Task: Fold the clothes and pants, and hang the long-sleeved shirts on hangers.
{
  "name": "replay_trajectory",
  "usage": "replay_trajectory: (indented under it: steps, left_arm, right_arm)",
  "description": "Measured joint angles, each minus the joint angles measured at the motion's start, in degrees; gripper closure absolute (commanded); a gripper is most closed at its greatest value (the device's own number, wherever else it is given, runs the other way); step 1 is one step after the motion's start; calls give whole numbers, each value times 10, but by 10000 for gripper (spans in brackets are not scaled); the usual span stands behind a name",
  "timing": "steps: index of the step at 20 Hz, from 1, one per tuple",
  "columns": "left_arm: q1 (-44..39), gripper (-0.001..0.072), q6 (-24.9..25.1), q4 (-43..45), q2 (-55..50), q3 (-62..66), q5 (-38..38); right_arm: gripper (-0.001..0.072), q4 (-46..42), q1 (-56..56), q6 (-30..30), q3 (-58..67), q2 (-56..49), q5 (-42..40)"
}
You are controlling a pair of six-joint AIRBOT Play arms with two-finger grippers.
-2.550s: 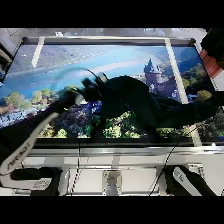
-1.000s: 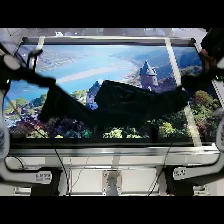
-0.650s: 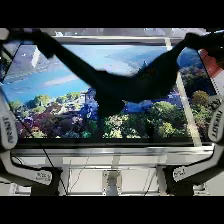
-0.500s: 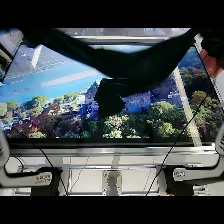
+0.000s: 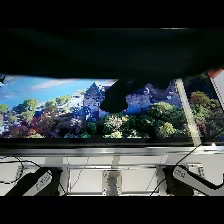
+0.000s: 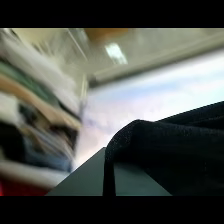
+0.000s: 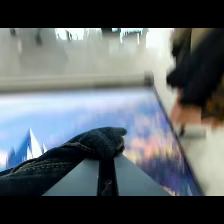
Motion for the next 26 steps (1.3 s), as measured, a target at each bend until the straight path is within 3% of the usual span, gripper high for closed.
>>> replay_trajectory:
  steps: [4, 10, 13, 18, 22, 26]
  left_arm:
    - [14, 680, 13, -53, -19, -123, -140]
    - [18, 679, 30, -76, -127, -269, -183]
    - [3, 680, 27, -79, -211, -250, -154]
    - [-37, 679, -35, -26, -280, -70, -52]
    - [-44, 679, 28, -47, -250, 4, -2]
    - [-37, 680, 77, -101, -225, -11, -69]
  right_arm:
    - [695, -13, -44, 31, -59, 3, 138]
    - [695, -21, -51, 48, -138, -37, 201]
    - [695, 10, -19, 53, -140, -93, 137]
    - [696, 65, 49, 41, -30, -184, -1]
    - [694, 32, 47, 26, 23, -190, -39]
    - [695, 2, 13, 23, 12, -186, 28]
